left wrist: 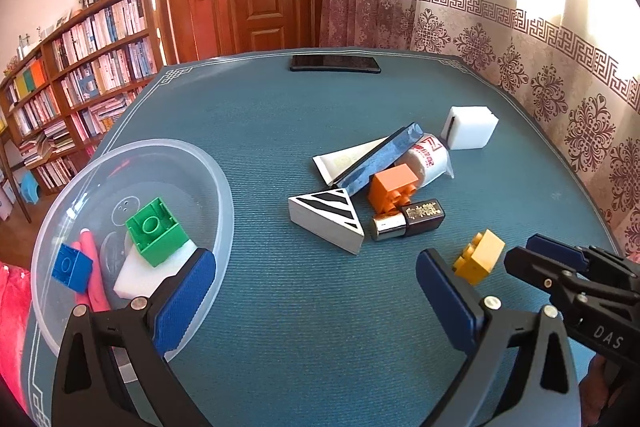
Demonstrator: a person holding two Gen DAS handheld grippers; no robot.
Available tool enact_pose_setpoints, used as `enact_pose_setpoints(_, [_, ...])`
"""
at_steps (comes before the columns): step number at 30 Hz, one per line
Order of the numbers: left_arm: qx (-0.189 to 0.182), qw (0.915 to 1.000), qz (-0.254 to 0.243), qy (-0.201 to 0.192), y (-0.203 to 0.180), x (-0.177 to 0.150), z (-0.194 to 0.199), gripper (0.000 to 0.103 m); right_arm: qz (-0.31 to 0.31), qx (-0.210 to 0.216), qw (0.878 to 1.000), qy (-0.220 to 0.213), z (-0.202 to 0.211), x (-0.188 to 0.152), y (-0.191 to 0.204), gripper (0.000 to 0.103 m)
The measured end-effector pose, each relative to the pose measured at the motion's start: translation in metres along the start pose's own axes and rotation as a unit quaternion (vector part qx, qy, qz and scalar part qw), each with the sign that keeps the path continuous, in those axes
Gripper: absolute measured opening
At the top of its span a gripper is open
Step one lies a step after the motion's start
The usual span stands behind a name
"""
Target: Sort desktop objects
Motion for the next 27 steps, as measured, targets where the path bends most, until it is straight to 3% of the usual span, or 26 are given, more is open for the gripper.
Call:
enact_pose_setpoints(16, [0.012, 0.9998, -0.009, 0.015, -0.005, 0.005, -0.049, 0.101, 0.002, 0.009, 1.0, 0.012, -0.005, -0.003, -0.002, 0.046])
enact_pose_setpoints(27, [-0.031, 0.9994, 0.008, 0.01, -0.004, 0.011, -0.059, 0.095, -0.001, 0.007, 1.0, 0.02, -0.01, -0.005, -0.004, 0.046])
Point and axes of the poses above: each gripper's, at about its wrist camera, not at the fingertips, and z roughly against the way its jaws point, y to its left, x to its top, the point moved 6 cm from there along -z, roughly the way its jaws point, and after that the axes turned 8 degrees about -y, right-handed, at the moved point
